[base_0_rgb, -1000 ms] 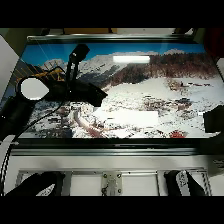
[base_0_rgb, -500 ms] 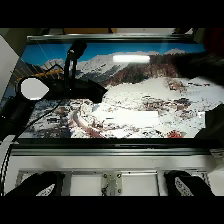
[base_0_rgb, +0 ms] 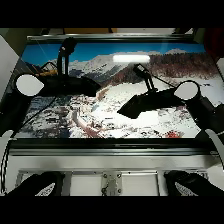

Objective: Fold the clothes and pants, and hang the long-sleeved shirts on hangers.

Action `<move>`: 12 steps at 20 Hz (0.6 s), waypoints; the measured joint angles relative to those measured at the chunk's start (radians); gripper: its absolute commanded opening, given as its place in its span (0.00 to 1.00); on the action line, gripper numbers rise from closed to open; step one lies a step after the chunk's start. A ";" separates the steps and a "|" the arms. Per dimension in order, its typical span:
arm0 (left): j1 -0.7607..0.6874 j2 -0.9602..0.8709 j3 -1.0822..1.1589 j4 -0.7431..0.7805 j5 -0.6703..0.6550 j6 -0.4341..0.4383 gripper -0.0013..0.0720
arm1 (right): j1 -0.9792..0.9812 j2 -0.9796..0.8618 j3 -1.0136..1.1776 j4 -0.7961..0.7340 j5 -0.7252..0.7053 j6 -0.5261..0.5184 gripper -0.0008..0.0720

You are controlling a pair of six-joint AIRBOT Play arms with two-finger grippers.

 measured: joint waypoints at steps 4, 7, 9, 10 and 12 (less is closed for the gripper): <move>0.018 -0.001 0.000 0.000 -0.003 -0.002 0.03 | 0.019 -0.016 -0.004 0.000 0.007 -0.002 0.04; 0.022 -0.001 0.000 -0.001 -0.003 -0.002 0.03 | 0.022 -0.019 -0.005 0.000 0.010 -0.002 0.04; 0.023 -0.001 0.000 -0.001 -0.001 -0.002 0.03 | 0.024 -0.020 -0.005 0.000 0.012 -0.002 0.04; 0.023 -0.001 0.000 -0.001 -0.001 -0.003 0.03 | 0.024 -0.021 -0.005 0.000 0.012 -0.002 0.04; 0.023 -0.001 0.000 -0.001 -0.001 -0.003 0.03 | 0.024 -0.021 -0.005 0.000 0.012 -0.002 0.04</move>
